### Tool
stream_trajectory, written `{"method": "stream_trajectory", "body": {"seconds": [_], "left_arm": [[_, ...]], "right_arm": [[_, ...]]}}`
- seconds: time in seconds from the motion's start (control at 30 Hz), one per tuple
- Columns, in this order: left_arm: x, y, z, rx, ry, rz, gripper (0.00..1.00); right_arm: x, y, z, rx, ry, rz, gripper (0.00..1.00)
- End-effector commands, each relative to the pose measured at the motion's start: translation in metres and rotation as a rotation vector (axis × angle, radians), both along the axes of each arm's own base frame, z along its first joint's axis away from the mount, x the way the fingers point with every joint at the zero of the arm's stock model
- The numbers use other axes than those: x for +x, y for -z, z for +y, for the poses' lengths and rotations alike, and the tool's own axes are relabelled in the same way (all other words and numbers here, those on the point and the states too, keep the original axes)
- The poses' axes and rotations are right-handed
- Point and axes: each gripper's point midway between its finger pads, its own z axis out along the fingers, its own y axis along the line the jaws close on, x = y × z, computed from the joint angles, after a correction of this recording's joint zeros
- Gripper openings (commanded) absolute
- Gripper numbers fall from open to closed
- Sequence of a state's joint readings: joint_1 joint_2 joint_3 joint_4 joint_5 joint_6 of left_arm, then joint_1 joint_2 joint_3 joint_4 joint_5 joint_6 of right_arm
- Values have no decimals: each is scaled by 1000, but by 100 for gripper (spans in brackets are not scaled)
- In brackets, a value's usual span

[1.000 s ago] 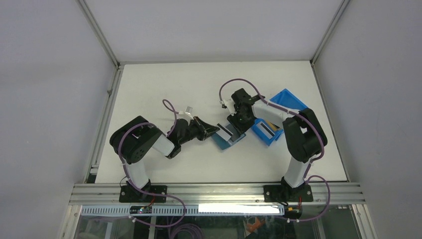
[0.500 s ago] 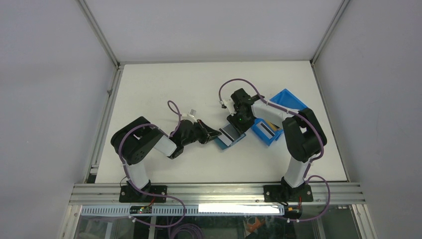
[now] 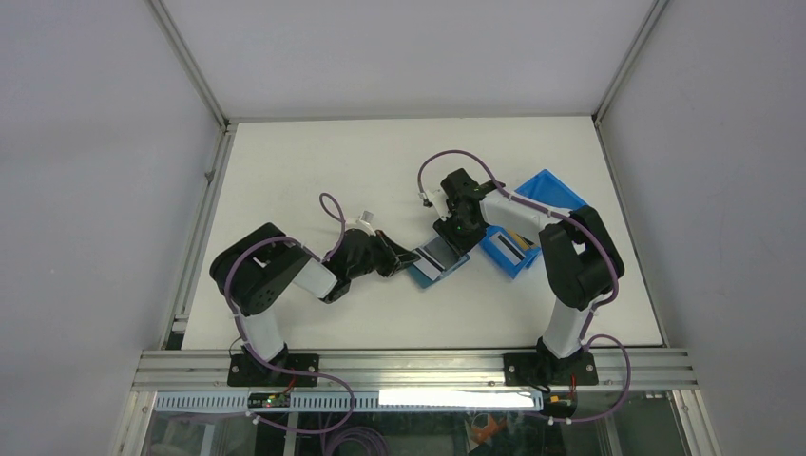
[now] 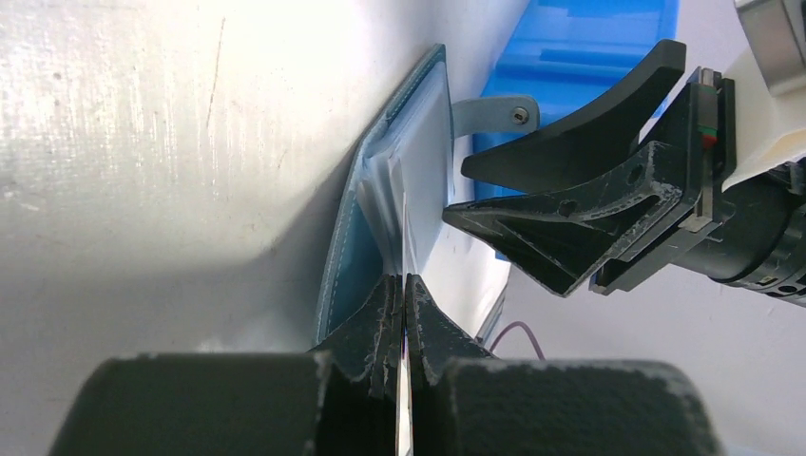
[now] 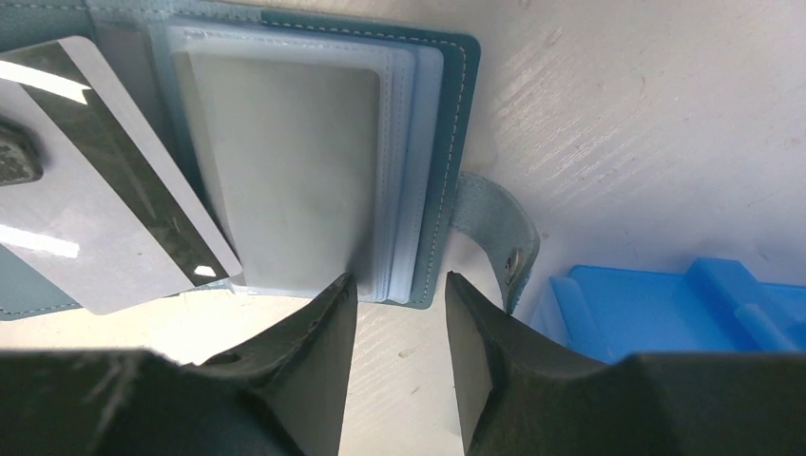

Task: Put the credit cards into the card holder
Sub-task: Insert the credit card into the card holder.

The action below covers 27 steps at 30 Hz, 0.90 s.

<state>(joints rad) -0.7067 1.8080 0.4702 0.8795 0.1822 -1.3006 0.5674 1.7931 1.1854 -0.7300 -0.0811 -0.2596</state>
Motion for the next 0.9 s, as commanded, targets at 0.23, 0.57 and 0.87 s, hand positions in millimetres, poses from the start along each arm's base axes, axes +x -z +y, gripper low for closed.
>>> {"method": "stream_trajectory", "body": {"seconds": [0.23,0.57,0.87], "left_arm": [[6,-21,-6,9,-7,-77,0],[7,-20,-13,27,2,-80,0],[8,-13,-15,49,-2,-68,0]], "right_arm": [[10,-1,8,8,5,-38,42],[10,-2,9,10,6,-36,43],[10,-3,9,13,8,-39,42]]}}
